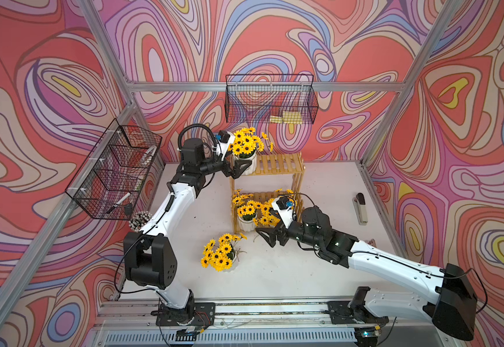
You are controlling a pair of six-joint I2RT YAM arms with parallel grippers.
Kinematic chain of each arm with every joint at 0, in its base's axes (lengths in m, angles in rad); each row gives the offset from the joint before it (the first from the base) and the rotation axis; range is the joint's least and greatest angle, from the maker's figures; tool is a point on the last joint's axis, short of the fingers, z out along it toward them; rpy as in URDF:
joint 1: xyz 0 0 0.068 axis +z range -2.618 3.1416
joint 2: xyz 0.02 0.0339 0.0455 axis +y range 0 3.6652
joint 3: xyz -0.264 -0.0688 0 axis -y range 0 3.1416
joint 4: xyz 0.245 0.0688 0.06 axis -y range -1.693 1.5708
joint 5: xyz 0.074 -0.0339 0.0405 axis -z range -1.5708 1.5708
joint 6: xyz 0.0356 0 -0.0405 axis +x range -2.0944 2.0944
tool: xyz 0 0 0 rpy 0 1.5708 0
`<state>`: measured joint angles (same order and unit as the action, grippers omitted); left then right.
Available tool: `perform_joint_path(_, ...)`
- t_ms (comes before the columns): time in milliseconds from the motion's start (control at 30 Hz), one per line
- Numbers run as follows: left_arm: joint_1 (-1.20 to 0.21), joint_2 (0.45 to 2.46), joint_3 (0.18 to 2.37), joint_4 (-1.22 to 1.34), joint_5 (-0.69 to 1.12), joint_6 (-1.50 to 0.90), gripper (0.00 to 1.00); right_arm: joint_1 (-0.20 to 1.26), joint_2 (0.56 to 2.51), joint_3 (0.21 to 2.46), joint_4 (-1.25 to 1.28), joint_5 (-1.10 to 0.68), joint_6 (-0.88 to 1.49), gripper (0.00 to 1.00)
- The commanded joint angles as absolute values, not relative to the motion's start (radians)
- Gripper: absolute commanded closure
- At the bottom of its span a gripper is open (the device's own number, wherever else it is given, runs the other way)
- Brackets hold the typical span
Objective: Take the sunflower pots off the shelves
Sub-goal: Pick up the sunflower pot from the shelf.
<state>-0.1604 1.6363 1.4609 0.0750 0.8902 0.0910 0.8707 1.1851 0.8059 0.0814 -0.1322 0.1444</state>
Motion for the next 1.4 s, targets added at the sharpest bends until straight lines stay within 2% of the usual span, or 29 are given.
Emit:
perform_joint_path(0, -0.169, 1.657, 1.501, 0.051, 0.913, 0.112, 0.00, 0.867, 1.191, 0.824, 0.098, -0.141, 0.150, 0.02)
perform_joint_path(1000, -0.187, 1.720, 1.568, 0.025, 0.934, 0.113, 0.00, 0.867, 1.207, 0.836, 0.098, -0.152, 0.143, 0.02)
perform_joint_path(1367, -0.189, 1.724, 1.561, 0.019, 0.927, 0.123, 0.09, 0.868, 1.209, 0.834, 0.097, -0.148, 0.141, 0.02)
